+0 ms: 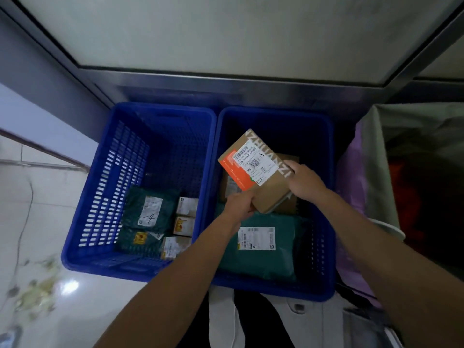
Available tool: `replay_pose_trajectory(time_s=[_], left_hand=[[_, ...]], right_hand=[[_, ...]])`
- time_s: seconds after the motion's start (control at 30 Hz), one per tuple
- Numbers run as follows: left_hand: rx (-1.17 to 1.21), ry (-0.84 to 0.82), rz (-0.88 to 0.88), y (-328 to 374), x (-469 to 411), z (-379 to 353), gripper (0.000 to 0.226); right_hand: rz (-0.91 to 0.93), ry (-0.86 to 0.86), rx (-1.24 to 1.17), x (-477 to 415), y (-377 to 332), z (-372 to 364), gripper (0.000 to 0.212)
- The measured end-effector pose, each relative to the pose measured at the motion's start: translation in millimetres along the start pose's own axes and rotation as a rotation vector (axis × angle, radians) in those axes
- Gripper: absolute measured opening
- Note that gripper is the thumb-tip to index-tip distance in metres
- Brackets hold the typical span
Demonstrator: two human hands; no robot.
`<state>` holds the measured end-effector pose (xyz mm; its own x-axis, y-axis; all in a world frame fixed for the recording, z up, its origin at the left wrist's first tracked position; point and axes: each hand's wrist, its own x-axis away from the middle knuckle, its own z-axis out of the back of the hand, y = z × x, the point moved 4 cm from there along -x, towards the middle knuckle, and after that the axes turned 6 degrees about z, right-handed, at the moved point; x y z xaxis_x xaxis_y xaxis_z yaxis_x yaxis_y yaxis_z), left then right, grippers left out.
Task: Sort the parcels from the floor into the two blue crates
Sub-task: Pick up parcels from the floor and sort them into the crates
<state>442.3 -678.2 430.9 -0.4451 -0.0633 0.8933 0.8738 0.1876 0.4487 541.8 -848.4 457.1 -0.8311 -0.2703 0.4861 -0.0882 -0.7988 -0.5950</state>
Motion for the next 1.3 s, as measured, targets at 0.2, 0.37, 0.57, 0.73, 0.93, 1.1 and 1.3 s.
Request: replay_pose_trajectory(time_s=[0.2, 0.37, 0.57, 0.73, 0.93, 1.1, 1.3], left_hand=[[0.122, -0.049, 0.117, -30.0, -33.0, -24.5, 0.054], [0.185, -0.114, 0.215, -53.9, -52.0, -52.3, 0.04], [0.27, -0.174, 0.231, -67.9, -59.2, -55.2, 0.04], [0.226, -0.156, 0.207, -59.8, -73.7, -40.3, 0.036], [0.21, -0.089, 0.206, -56.6, -81.9, -12.8, 0.033], [0.271, -0.03, 0.212, -47.6, -77.1, 7.8, 0.014], [0.211, -0.005, 0.181, -32.7, -55.1, 24.2, 0.033]], right_hand=[[0.055, -0.055, 0.173, -46.9, 18.6, -23.8, 0.056], [0.06, -0.051, 0.201, -73.1, 25.2, -49.0, 0.053], [0.015, -0.086, 0.198, -82.8, 45.9, -70.6, 0.057], [-0.05, -0.068, 0.186, -87.1, 54.4, -81.3, 0.064], [-0.061, -0.174, 0.245, -78.8, 43.6, -107.5, 0.091], [-0.006, -0.303, 0.317, -69.5, 36.4, -103.4, 0.081], [-0.026, -0.341, 0.369, -31.5, 26.7, -94.6, 0.067]])
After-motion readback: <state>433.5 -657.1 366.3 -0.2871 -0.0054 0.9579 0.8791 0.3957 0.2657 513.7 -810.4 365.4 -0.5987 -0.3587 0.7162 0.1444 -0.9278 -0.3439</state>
